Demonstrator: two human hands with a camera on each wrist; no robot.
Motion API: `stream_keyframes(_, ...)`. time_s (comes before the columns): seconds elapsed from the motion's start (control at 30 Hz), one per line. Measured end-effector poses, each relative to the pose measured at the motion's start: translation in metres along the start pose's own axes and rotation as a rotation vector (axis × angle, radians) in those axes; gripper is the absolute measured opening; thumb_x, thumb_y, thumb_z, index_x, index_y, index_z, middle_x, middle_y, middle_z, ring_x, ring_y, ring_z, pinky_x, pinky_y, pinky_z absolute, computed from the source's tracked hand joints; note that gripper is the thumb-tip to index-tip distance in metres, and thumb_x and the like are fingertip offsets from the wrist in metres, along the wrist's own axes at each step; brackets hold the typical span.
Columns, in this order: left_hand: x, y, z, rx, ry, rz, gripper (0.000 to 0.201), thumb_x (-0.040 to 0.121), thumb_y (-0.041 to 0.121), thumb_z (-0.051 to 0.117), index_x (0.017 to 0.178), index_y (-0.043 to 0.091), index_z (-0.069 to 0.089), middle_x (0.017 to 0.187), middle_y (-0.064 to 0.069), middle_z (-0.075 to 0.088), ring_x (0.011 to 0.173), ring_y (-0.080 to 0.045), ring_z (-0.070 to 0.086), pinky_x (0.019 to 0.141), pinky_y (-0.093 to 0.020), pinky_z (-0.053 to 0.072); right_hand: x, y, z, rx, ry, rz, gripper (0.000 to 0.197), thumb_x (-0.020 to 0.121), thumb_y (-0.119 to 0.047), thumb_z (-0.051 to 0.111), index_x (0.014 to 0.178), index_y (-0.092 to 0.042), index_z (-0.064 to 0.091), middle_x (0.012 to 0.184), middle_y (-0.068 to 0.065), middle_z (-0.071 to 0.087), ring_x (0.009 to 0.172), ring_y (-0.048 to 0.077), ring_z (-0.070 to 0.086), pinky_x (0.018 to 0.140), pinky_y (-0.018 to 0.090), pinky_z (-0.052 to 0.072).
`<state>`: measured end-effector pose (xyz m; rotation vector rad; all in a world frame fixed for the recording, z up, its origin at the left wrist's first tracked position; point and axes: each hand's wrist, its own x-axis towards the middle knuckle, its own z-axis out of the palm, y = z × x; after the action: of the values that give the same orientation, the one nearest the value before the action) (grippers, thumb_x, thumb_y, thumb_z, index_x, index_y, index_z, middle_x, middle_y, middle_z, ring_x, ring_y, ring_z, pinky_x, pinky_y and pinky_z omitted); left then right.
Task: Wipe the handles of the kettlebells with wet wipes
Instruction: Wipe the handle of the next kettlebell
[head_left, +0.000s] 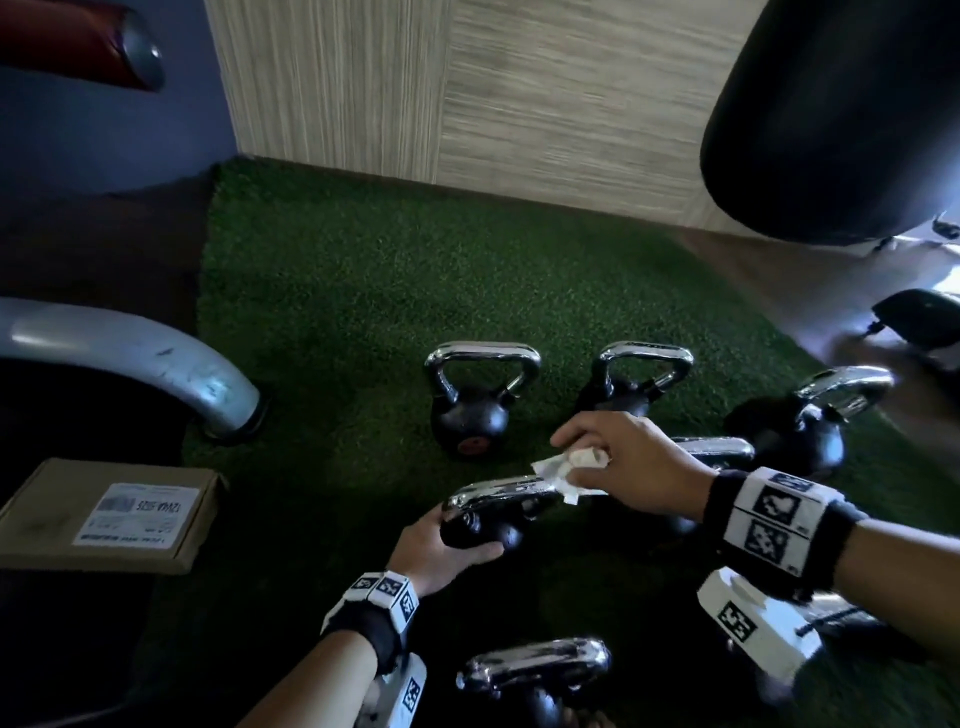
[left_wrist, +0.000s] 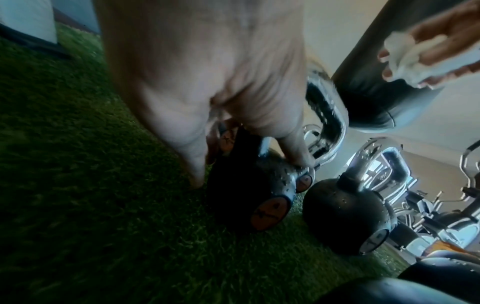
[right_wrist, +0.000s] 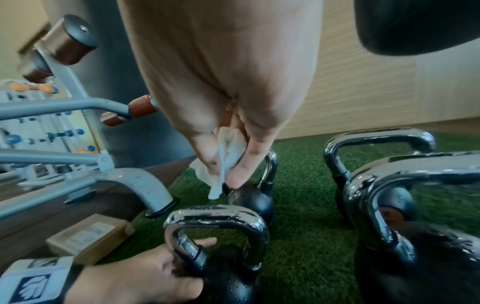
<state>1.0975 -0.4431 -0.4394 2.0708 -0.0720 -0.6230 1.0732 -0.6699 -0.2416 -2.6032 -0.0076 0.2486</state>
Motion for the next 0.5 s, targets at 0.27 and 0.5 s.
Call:
stream_keyframes(0.27,0.026,-0.008,0.021,-0.157,0.168,-0.034,0.024,0.083,0.056,0.077,0.093,0.034,0.079,0.089,0.019,0.074,0.097,-0.004,0.069,0.086,-0.019,0.048,0.027,0.020,0.032,0.074,0.178,-0.122,0.015,0.078,-0.020,0.085,0.088,-0.030,0.078,0.083,-0.013,0.070,0.078,0.000,0.063,0.069,0.009,0.044)
stream_keyframes(0.5,0.037,-0.021,0.019,-0.138,0.115,0.002,0.057,0.071,0.077,0.072,0.106,0.033,0.079,0.102,0.017,0.077,0.101,0.007,0.068,0.087,-0.009,0.049,0.042,0.012,0.057,0.073,0.189,-0.247,0.016,0.079,-0.017,0.082,0.092,-0.026,0.080,0.081,-0.016,0.070,0.075,-0.002,0.061,0.069,0.008,0.043)
